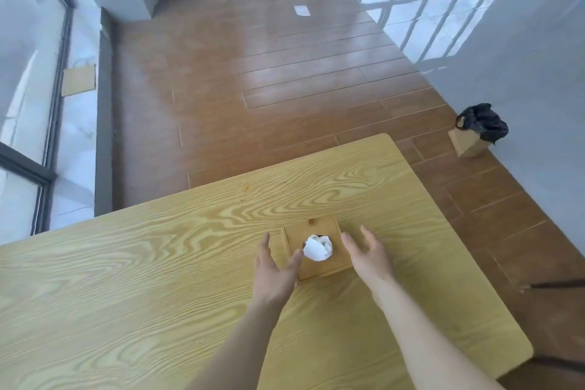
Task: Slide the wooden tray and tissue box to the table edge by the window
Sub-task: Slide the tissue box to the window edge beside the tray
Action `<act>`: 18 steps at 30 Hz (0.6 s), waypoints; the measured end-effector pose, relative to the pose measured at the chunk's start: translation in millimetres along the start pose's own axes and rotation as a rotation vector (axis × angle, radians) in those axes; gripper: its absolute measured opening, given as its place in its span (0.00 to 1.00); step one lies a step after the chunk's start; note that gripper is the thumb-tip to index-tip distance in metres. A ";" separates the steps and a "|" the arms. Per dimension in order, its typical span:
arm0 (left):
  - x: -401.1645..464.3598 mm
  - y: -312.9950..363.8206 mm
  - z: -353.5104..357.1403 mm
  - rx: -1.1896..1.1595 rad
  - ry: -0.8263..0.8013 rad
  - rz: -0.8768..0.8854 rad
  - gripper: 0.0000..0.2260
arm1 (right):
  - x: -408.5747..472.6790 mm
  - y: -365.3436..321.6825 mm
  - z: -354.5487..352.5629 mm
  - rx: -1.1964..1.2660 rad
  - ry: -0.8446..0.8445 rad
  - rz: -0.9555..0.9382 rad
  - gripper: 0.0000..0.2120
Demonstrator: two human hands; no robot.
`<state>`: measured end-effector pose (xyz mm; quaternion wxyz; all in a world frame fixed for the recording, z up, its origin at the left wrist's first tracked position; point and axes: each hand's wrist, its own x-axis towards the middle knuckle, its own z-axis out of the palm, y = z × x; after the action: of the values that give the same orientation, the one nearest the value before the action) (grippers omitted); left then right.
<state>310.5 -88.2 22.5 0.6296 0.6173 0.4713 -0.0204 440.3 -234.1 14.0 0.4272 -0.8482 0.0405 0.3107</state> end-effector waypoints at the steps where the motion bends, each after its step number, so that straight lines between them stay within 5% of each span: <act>1: 0.7 -0.1 5.1 -0.072 -0.006 -0.056 0.38 | 1.8 2.1 1.0 0.039 -0.030 0.023 0.36; 4: 3.9 -4.2 13.7 -0.174 0.012 -0.176 0.36 | 5.6 7.1 6.6 0.082 -0.093 0.059 0.31; 8: 7.6 -8.0 18.0 -0.161 0.020 -0.217 0.30 | 6.5 10.5 10.7 0.045 -0.122 0.013 0.13; 18: 8.3 -7.1 9.5 -0.134 0.030 -0.198 0.25 | 4.0 7.7 17.4 -0.017 -0.103 0.010 0.19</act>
<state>316.2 -92.9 9.9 0.6573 0.5245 0.5396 -0.0415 432.4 -225.2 -1.3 0.4199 -0.8344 0.0198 0.3564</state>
